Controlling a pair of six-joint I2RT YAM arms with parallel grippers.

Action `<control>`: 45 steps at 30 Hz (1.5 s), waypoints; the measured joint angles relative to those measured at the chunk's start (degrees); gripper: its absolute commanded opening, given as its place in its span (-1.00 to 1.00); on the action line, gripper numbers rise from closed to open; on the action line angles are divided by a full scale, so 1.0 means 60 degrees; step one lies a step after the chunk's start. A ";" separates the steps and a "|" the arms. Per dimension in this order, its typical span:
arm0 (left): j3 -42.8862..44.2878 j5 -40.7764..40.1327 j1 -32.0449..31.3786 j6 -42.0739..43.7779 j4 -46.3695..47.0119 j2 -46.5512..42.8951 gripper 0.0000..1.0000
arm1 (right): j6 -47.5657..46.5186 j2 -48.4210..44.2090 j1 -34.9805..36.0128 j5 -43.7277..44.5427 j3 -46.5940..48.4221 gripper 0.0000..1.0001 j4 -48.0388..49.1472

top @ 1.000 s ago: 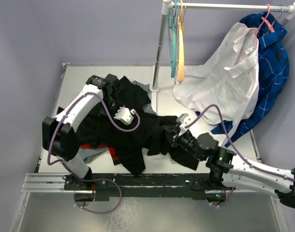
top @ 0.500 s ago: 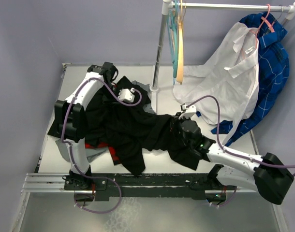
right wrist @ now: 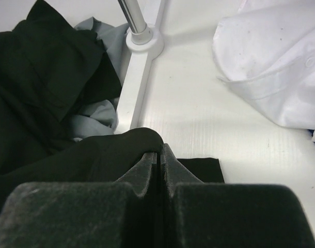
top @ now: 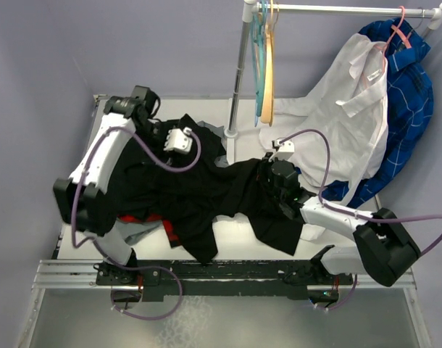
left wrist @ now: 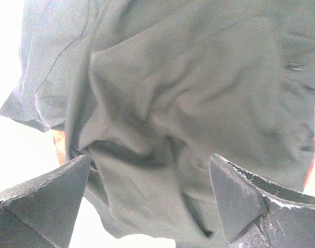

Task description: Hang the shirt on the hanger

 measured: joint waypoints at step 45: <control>0.0149 -0.1461 -0.0011 -0.0452 -0.0357 -0.0947 -1.00 | -0.0197 0.0055 -0.0335 -0.0484 -0.0280 -1.00 0.0339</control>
